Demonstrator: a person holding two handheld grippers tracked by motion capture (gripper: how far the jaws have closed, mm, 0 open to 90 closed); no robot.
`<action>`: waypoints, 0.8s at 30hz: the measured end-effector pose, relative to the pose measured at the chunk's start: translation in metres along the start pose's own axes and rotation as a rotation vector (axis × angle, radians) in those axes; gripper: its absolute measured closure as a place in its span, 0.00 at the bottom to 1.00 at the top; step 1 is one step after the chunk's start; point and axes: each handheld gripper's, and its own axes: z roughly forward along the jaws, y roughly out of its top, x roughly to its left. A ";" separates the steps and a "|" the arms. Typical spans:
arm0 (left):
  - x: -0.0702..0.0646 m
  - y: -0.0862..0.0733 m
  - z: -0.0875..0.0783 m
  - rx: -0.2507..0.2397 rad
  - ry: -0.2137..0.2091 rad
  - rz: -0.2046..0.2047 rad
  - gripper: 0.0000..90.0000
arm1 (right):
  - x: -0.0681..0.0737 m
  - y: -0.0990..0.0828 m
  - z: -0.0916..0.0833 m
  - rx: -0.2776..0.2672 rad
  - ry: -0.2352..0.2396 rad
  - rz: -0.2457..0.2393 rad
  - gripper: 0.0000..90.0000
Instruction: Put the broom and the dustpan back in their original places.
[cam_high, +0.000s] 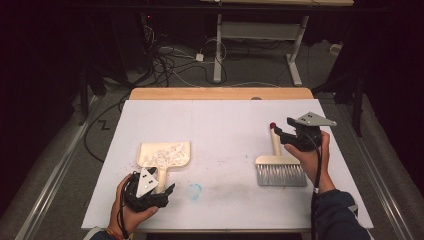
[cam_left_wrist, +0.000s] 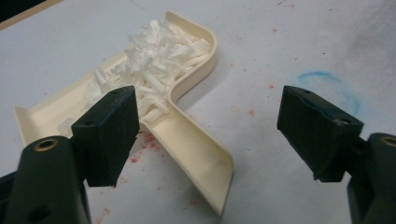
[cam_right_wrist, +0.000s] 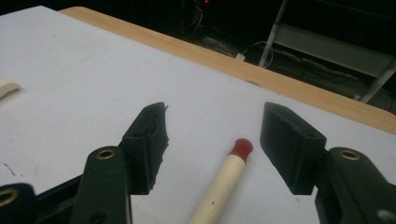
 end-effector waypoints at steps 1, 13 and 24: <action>0.000 0.000 0.001 0.003 0.003 0.003 0.23 | 0.002 0.000 -0.001 -0.005 0.005 0.005 0.43; -0.003 0.001 0.003 0.013 -0.011 0.023 0.23 | 0.027 0.006 -0.023 -0.077 0.002 -0.038 0.33; -0.003 0.003 0.003 0.016 -0.017 0.028 0.21 | 0.043 0.011 -0.034 -0.098 0.034 -0.096 0.34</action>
